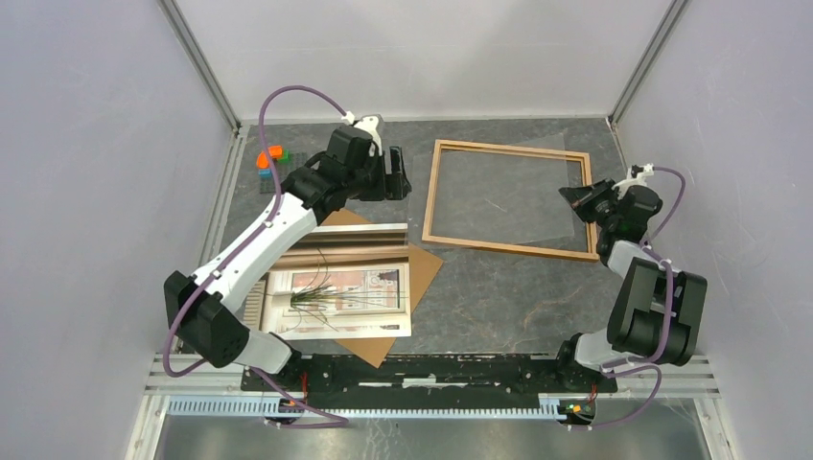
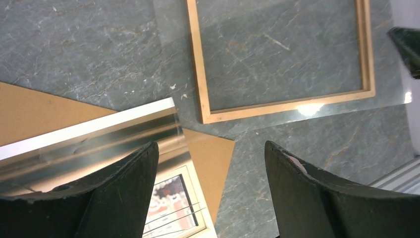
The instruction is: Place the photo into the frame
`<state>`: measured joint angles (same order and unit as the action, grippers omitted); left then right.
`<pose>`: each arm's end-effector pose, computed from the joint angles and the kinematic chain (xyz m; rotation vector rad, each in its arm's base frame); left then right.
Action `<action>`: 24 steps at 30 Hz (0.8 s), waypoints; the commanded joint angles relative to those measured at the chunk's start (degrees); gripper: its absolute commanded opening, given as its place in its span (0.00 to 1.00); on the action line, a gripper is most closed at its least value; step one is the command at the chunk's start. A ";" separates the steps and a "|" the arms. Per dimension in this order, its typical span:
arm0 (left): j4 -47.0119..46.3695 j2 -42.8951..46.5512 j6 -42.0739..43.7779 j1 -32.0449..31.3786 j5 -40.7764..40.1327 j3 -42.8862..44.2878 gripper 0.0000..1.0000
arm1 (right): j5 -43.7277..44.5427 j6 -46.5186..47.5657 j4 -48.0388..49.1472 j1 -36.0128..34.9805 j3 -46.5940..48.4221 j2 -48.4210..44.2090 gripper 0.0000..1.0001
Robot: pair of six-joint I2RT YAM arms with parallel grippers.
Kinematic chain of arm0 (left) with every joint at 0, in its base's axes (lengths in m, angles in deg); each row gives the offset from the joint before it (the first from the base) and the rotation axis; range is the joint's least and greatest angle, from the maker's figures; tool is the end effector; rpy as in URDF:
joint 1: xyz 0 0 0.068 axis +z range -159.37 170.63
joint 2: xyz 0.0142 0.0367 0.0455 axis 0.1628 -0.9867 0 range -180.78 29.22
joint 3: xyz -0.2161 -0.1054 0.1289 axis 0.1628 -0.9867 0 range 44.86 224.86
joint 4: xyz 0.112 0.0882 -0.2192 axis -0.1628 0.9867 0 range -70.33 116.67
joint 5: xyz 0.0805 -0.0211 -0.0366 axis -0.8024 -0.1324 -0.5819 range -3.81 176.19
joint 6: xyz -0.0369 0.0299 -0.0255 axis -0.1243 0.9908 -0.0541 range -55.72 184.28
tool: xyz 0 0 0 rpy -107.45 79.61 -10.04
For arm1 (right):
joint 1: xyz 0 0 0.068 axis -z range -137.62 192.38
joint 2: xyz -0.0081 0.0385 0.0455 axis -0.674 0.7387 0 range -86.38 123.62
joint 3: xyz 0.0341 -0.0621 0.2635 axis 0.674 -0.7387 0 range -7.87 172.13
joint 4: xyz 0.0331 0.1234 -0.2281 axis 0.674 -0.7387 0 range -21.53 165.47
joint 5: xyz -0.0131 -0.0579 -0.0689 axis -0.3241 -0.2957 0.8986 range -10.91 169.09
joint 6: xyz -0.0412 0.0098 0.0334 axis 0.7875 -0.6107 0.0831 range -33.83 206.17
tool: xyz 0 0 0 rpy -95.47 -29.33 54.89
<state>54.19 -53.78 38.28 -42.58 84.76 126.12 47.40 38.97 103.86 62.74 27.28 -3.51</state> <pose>0.2706 -0.1762 0.3632 0.1279 2.2546 -0.5409 0.2830 -0.0851 0.2002 0.7413 1.7980 0.8401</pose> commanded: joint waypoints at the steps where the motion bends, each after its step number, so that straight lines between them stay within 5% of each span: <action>1: -2.89 0.27 3.98 -0.01 -1.11 -2.18 0.84 | -1.18 2.89 5.80 2.84 0.77 0.57 0.00; 24: -3.61 -0.03 3.89 -0.01 0.91 -3.07 0.87 | -0.85 5.57 6.68 5.22 4.83 6.65 0.00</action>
<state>52.64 -53.80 39.39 -42.58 84.86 123.21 46.09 42.75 107.94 67.28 28.90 2.90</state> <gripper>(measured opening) 0.870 0.006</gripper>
